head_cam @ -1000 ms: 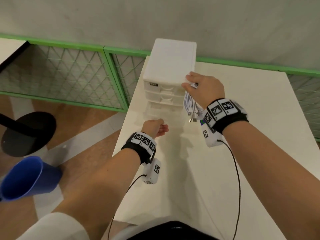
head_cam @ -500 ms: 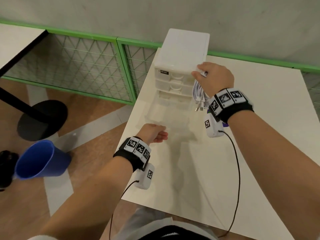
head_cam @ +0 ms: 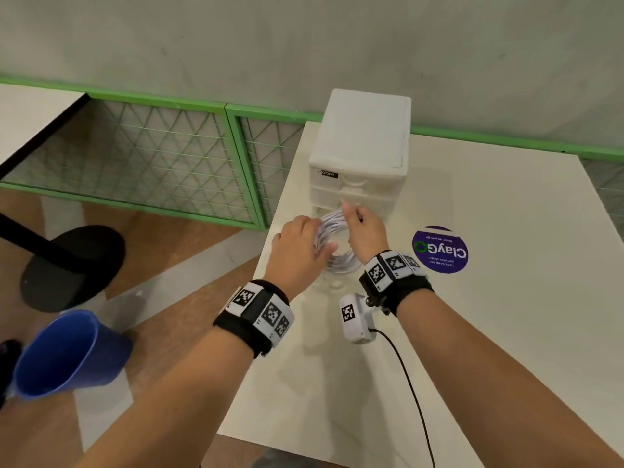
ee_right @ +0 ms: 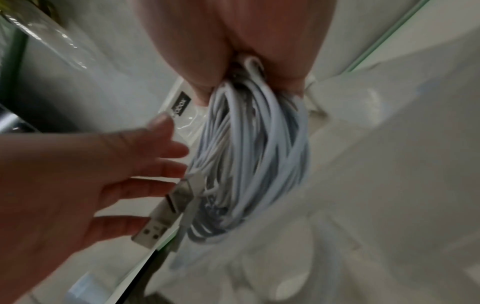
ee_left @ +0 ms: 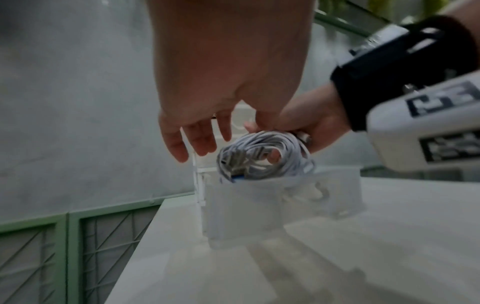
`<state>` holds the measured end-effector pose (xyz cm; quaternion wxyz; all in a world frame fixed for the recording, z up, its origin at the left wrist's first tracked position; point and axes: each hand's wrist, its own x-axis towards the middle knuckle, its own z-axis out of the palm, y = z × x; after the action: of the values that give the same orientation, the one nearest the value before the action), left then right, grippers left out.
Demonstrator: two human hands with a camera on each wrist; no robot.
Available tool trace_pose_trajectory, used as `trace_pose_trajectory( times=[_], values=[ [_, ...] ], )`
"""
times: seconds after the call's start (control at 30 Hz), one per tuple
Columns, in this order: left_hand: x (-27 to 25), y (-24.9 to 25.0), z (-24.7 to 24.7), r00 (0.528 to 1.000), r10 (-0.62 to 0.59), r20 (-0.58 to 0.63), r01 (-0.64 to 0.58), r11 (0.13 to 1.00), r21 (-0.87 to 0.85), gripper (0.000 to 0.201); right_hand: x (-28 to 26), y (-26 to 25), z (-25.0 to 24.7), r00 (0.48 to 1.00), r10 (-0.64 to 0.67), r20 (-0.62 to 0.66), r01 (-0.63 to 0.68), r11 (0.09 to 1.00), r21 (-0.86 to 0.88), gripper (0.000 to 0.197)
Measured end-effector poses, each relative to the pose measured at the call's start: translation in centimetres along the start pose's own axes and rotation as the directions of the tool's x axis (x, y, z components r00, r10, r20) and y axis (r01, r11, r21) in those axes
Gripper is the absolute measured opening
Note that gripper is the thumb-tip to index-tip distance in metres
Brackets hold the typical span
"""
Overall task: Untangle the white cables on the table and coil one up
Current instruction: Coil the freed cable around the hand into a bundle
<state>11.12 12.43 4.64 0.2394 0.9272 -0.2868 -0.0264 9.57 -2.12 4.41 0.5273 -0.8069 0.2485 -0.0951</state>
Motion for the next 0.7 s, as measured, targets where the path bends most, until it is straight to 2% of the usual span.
trace_pose_trajectory(
  times=[0.13,0.23,0.33,0.4,0.47,0.53,0.63,0.7],
  values=[
    [0.3,0.1,2.2,0.963,0.018,0.27,-0.085,0.967,0.239,0.065,0.8,0.7,-0.4,0.99,0.138,-0.003,-0.137,0.984,-0.117,0.043],
    [0.7,0.6,3.0,0.943,-0.018,0.332,-0.124,0.907,0.402,0.062,0.6,0.8,-0.3,0.991,0.135,-0.018,-0.135,0.973,-0.185,0.039],
    [1.0,1.4,3.1,0.923,-0.081,0.376,-0.124,0.863,0.491,0.061,0.0,0.5,-0.6,0.988,0.151,0.036,-0.12,0.89,-0.44,0.038],
    [1.2,1.8,3.1,0.908,-0.117,0.402,-0.11,0.86,0.499,0.062,-0.5,0.4,-1.0,0.995,0.093,0.043,-0.049,0.8,-0.598,0.041],
    [1.3,2.2,3.0,0.903,-0.128,0.411,-0.113,0.852,0.512,0.064,-1.3,0.3,-1.7,0.999,0.015,0.043,0.017,0.755,-0.655,0.05],
    [1.4,2.5,3.0,0.904,-0.127,0.409,-0.114,0.85,0.515,0.064,-2.1,0.6,-2.2,0.99,-0.042,0.136,0.125,0.713,-0.69,0.053],
    [1.7,2.2,2.9,0.906,-0.118,0.407,-0.091,0.885,0.457,0.063,-3.4,1.8,-2.5,0.952,-0.076,0.295,0.284,0.574,-0.768,0.057],
    [2.0,2.0,2.8,0.899,-0.111,0.424,-0.072,0.916,0.394,0.065,-4.2,2.7,-2.4,0.934,-0.006,0.356,0.307,0.524,-0.795,0.057]
  ],
)
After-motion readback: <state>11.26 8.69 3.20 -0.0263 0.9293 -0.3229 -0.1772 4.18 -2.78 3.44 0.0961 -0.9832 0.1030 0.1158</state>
